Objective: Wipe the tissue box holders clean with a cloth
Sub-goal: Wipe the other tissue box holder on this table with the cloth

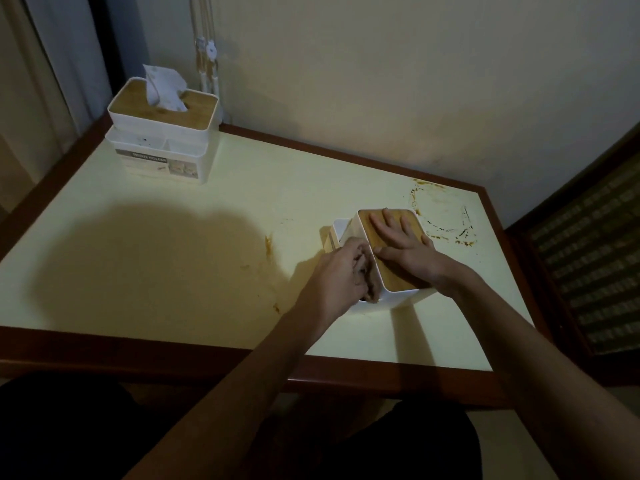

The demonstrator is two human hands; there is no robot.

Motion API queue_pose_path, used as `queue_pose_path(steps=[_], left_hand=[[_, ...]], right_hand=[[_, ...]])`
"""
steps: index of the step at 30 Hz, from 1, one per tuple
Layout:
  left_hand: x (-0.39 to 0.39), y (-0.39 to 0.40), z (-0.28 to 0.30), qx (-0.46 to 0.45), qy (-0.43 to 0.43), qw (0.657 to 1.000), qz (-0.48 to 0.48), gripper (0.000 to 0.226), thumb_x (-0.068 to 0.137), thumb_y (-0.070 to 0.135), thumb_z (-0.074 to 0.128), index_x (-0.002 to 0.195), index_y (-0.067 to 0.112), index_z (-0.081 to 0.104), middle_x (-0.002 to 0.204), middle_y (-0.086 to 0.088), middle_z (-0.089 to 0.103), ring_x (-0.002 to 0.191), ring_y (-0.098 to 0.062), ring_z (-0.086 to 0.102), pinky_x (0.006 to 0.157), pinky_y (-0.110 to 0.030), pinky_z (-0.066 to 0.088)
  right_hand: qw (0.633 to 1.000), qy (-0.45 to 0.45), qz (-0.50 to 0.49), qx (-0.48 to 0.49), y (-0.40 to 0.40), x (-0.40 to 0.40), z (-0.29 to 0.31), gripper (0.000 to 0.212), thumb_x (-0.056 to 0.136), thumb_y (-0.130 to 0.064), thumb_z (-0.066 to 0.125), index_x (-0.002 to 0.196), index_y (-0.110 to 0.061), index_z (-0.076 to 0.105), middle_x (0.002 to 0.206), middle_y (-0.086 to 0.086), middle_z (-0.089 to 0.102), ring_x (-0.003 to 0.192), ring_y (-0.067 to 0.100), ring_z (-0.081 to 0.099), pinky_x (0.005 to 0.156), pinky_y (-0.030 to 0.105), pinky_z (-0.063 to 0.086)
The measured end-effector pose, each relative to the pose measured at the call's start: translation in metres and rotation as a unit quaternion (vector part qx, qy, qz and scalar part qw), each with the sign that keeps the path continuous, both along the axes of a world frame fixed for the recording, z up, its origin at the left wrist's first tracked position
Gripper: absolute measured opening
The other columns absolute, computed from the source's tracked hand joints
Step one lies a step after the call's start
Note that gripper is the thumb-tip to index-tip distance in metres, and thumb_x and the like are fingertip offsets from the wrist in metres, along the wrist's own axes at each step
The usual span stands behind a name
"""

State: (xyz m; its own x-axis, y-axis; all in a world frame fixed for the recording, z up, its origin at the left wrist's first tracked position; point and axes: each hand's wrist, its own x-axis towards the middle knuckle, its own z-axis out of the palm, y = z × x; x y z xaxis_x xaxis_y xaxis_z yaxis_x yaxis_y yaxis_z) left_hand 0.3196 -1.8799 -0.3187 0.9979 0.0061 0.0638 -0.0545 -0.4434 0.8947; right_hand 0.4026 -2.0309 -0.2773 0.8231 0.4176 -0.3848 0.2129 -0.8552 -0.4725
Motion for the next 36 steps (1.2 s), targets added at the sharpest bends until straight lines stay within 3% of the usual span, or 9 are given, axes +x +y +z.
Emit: queue_pose_path(steps=[3, 10, 15, 19, 20, 25, 28, 32, 36], left_hand=[[0.003, -0.006, -0.003, 0.037, -0.018, 0.999, 0.020, 0.047, 0.072, 0.000, 0.067, 0.115, 0.016, 0.060, 0.100, -0.001, 0.067, 0.090, -0.016, 0.062, 0.076, -0.030, 0.050], [0.003, -0.015, -0.010, 0.049, -0.041, 0.993, 0.097, 0.025, 0.075, -0.002, 0.063, 0.095, 0.013, 0.067, 0.088, -0.004, 0.071, 0.087, -0.021, 0.066, 0.072, -0.038, 0.053], [-0.002, -0.018, -0.003, 0.081, -0.001, 0.992, 0.094, 0.020, 0.077, 0.001, 0.059, 0.094, 0.011, 0.065, 0.086, -0.005, 0.071, 0.086, -0.024, 0.063, 0.070, -0.037, 0.051], [-0.003, -0.002, 0.000, 0.016, 0.054, 0.998, -0.004, 0.015, 0.072, 0.006, 0.075, 0.084, 0.014, 0.070, 0.070, 0.007, 0.067, 0.064, 0.006, 0.060, 0.055, -0.006, 0.040], [0.000, 0.002, 0.000, 0.006, 0.061, 0.998, -0.014, 0.016, 0.071, 0.004, 0.074, 0.082, 0.015, 0.071, 0.069, 0.007, 0.067, 0.060, 0.009, 0.058, 0.054, -0.004, 0.039], [0.010, -0.001, 0.001, 0.050, -0.003, 0.997, 0.059, 0.022, 0.074, 0.003, 0.064, 0.090, 0.018, 0.070, 0.085, 0.005, 0.073, 0.085, -0.014, 0.066, 0.071, -0.027, 0.052], [0.003, -0.010, -0.006, 0.041, -0.033, 0.995, 0.086, 0.023, 0.079, 0.000, 0.062, 0.094, 0.015, 0.070, 0.089, 0.000, 0.073, 0.087, -0.015, 0.065, 0.068, -0.025, 0.048], [0.003, -0.005, -0.014, -0.021, -0.015, 0.998, 0.050, 0.020, 0.072, 0.000, 0.069, 0.083, 0.016, 0.071, 0.074, 0.008, 0.070, 0.067, 0.003, 0.060, 0.064, -0.013, 0.049], [0.007, 0.009, -0.012, -0.120, 0.050, 0.991, -0.020, 0.024, 0.068, 0.002, 0.078, 0.082, 0.021, 0.073, 0.077, 0.005, 0.072, 0.074, -0.003, 0.068, 0.070, -0.020, 0.056]], right_hand=[[1.000, -0.005, 0.002, -0.005, 0.000, -0.001, -0.001, 0.059, 0.099, -0.036, 0.038, 0.148, -0.045, 0.004, 0.157, -0.018, -0.014, 0.144, 0.008, -0.019, 0.115, 0.046, -0.012], [1.000, -0.010, 0.013, -0.025, 0.000, 0.001, -0.002, 0.060, 0.099, -0.038, 0.036, 0.148, -0.045, 0.002, 0.157, -0.017, -0.015, 0.144, 0.009, -0.019, 0.115, 0.047, -0.013], [0.999, -0.012, 0.021, -0.047, 0.001, 0.002, -0.002, 0.061, 0.100, -0.038, 0.036, 0.148, -0.044, -0.002, 0.157, -0.015, -0.019, 0.144, 0.012, -0.021, 0.113, 0.048, -0.013], [0.997, -0.011, 0.039, -0.058, 0.000, 0.004, -0.001, 0.058, 0.102, -0.036, 0.032, 0.147, -0.044, -0.004, 0.156, -0.014, -0.021, 0.143, 0.013, -0.023, 0.113, 0.048, -0.013], [0.997, -0.013, 0.043, -0.063, 0.000, 0.004, -0.001, 0.058, 0.102, -0.036, 0.031, 0.147, -0.044, -0.004, 0.156, -0.014, -0.021, 0.143, 0.013, -0.023, 0.114, 0.048, -0.013], [0.996, -0.013, 0.044, -0.075, -0.003, 0.005, -0.001, 0.057, 0.102, -0.036, 0.030, 0.146, -0.044, -0.005, 0.156, -0.013, -0.021, 0.144, 0.015, -0.022, 0.113, 0.050, -0.012], [0.996, -0.013, 0.043, -0.081, -0.003, 0.007, -0.001, 0.058, 0.102, -0.037, 0.030, 0.147, -0.044, -0.006, 0.156, -0.013, -0.022, 0.144, 0.016, -0.022, 0.113, 0.050, -0.012], [0.994, -0.022, 0.050, -0.096, -0.003, 0.007, -0.004, 0.056, 0.102, -0.039, 0.027, 0.145, -0.045, -0.009, 0.155, -0.013, -0.024, 0.143, 0.017, -0.023, 0.113, 0.051, -0.012], [0.994, -0.028, 0.051, -0.091, -0.003, 0.007, -0.005, 0.055, 0.102, -0.041, 0.025, 0.144, -0.047, -0.010, 0.155, -0.014, -0.024, 0.143, 0.017, -0.023, 0.113, 0.051, -0.012]])
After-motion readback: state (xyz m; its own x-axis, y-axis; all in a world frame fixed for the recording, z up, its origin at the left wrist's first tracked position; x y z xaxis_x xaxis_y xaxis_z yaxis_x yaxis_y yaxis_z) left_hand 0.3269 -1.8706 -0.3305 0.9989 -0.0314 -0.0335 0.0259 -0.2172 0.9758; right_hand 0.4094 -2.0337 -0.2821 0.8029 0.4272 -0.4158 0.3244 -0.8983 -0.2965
